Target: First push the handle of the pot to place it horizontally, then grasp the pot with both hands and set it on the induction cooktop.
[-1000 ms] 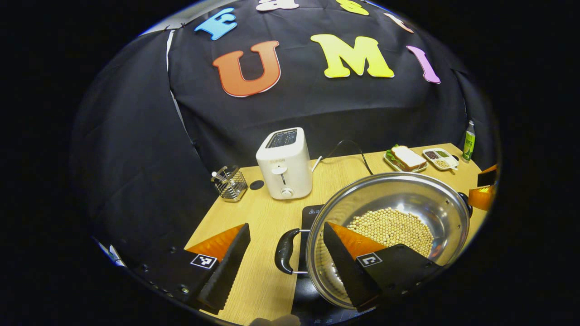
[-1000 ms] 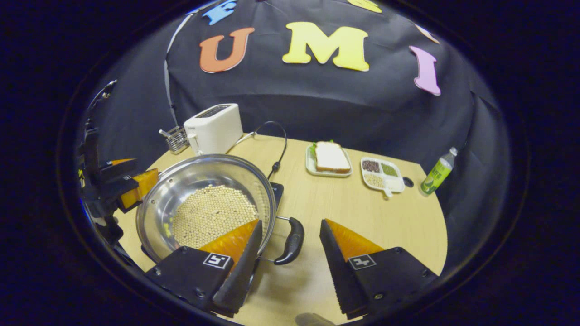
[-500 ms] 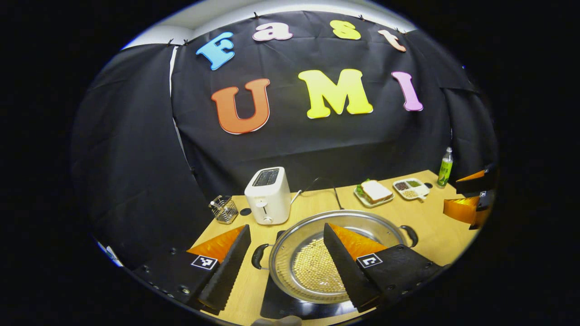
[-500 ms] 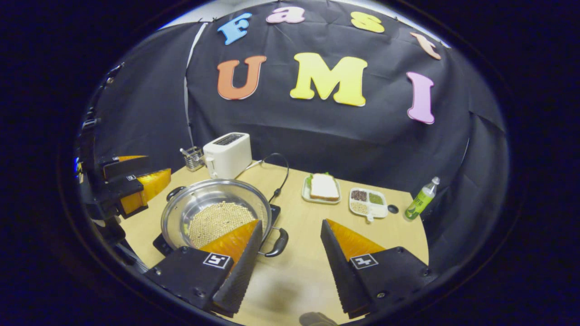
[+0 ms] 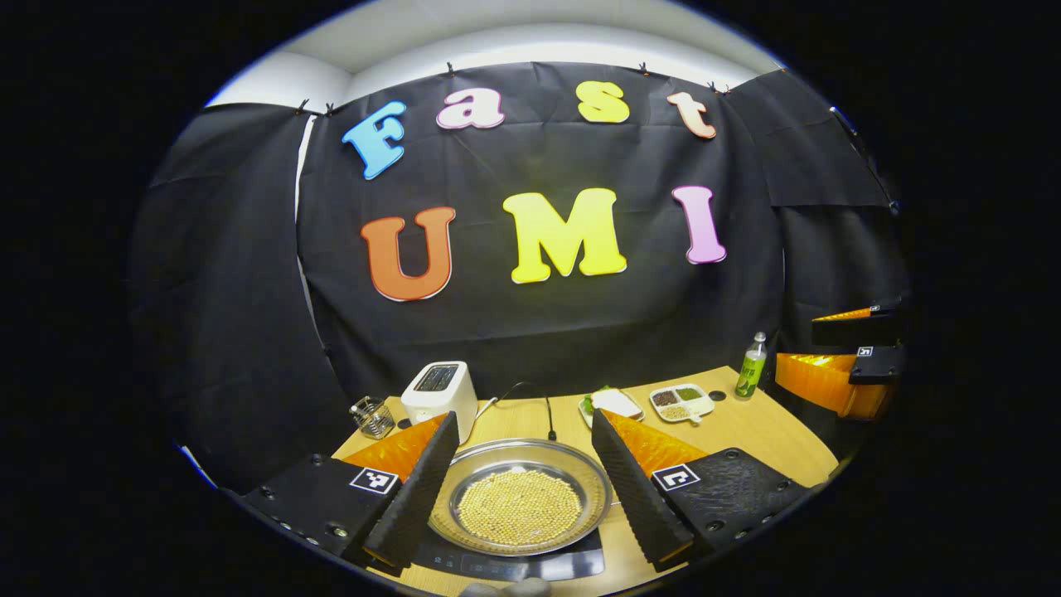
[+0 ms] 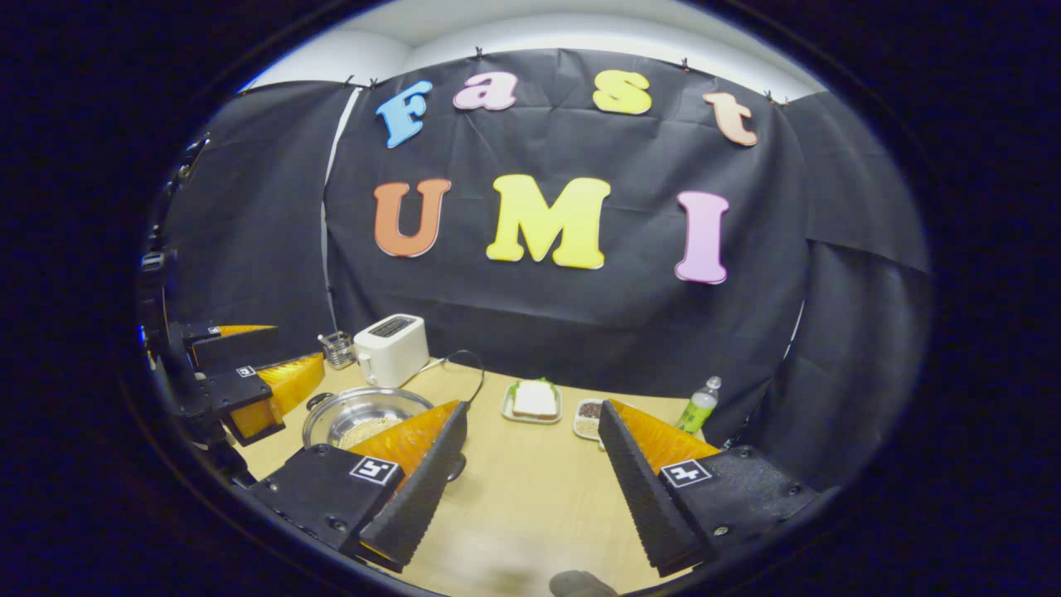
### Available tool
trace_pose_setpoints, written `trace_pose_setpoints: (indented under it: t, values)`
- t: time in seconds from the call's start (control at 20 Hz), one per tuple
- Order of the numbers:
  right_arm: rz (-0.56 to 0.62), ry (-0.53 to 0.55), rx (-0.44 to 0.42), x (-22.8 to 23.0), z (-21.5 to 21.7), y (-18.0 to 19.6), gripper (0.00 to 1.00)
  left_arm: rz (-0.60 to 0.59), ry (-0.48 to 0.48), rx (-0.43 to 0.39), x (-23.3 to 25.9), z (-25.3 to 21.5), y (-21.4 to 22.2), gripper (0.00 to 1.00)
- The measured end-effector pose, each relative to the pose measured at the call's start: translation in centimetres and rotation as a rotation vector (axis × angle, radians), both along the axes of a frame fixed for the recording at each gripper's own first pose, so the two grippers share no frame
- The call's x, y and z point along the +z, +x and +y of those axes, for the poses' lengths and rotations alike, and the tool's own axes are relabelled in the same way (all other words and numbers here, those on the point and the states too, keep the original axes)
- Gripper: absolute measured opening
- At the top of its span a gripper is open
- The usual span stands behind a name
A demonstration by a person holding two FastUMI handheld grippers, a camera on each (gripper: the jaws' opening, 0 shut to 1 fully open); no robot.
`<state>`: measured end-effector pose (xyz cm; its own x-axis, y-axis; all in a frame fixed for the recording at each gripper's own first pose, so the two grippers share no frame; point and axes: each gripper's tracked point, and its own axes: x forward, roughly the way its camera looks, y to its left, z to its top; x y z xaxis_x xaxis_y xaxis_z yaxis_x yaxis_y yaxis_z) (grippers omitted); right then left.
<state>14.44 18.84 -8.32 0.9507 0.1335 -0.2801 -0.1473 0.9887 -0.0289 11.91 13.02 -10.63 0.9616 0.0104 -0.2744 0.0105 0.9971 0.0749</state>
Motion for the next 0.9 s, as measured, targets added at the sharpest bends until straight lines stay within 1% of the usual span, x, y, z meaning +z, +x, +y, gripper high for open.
trace_pose_setpoints:
  t: [0.1, 0.25, 0.4, 0.6, 0.65, 0.7, 0.75, 0.8, 0.9]
  values:
    - [-0.014, 0.021, -0.019, 0.9, -2.4, -1.2, 1.00, -0.020, -0.003, -0.004, 1.6, -1.8, -1.0, 0.95]
    - [-0.028, 0.049, -0.051, 2.0, -6.4, -2.8, 1.00, -0.062, -0.040, 0.011, 4.4, -4.3, -2.4, 0.95]
    - [-0.076, 0.066, -0.086, 4.0, -10.4, -4.7, 1.00, -0.110, -0.051, 0.010, 7.3, -6.9, -4.2, 0.95]
    - [-0.116, 0.084, -0.131, 5.5, -15.4, -8.2, 1.00, -0.138, -0.057, -0.003, 9.2, -10.5, -6.8, 0.95]
    - [-0.127, 0.094, -0.137, 6.2, -16.2, -9.1, 1.00, -0.145, -0.058, 0.003, 9.6, -10.9, -7.3, 0.90]
    - [-0.140, 0.100, -0.143, 6.7, -16.9, -9.7, 1.00, -0.156, -0.060, 0.011, 9.9, -11.3, -7.9, 0.95]
    - [-0.148, 0.102, -0.146, 6.7, -17.5, -10.2, 1.00, -0.163, -0.062, 0.023, 10.2, -11.7, -8.5, 0.90]
    - [-0.155, 0.109, -0.143, 7.0, -17.9, -10.7, 1.00, -0.162, -0.063, 0.027, 10.3, -12.2, -9.1, 0.95]
    - [-0.157, 0.116, -0.141, 6.9, -18.7, -11.7, 1.00, -0.165, -0.056, 0.040, 10.6, -12.9, -10.2, 0.95]
